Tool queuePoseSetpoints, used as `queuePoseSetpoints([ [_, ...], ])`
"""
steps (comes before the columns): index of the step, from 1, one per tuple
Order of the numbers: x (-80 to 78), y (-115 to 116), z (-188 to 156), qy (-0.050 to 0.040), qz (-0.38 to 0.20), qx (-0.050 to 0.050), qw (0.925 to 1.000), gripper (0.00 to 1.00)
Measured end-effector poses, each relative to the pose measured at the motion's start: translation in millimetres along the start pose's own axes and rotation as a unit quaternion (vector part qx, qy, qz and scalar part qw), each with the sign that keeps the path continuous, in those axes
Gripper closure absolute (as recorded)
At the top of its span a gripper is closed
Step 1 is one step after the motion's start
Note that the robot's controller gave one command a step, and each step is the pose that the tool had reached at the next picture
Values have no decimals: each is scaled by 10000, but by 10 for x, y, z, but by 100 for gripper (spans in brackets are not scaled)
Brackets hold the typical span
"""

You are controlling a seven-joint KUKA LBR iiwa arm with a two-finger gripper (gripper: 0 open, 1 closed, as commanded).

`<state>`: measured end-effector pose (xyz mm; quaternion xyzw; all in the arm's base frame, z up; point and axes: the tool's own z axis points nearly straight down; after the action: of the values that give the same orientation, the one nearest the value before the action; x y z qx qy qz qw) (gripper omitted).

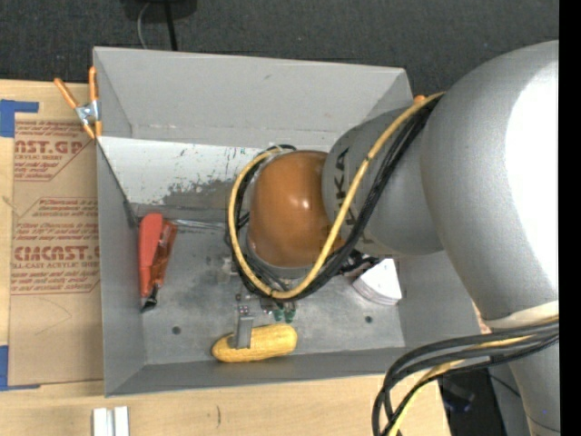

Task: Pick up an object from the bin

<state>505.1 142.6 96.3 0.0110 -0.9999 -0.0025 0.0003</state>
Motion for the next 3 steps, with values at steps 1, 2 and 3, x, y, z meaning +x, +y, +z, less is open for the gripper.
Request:
queuePoseSetpoints([
  [1, 142, -300, -163, 12, 360, 22, 9993, 0],
  [2, 227, -517, -485, 8, -29, 8, 10000, 0],
  [3, 199, -541, -281, -13, -811, 10, 9967, 0],
])
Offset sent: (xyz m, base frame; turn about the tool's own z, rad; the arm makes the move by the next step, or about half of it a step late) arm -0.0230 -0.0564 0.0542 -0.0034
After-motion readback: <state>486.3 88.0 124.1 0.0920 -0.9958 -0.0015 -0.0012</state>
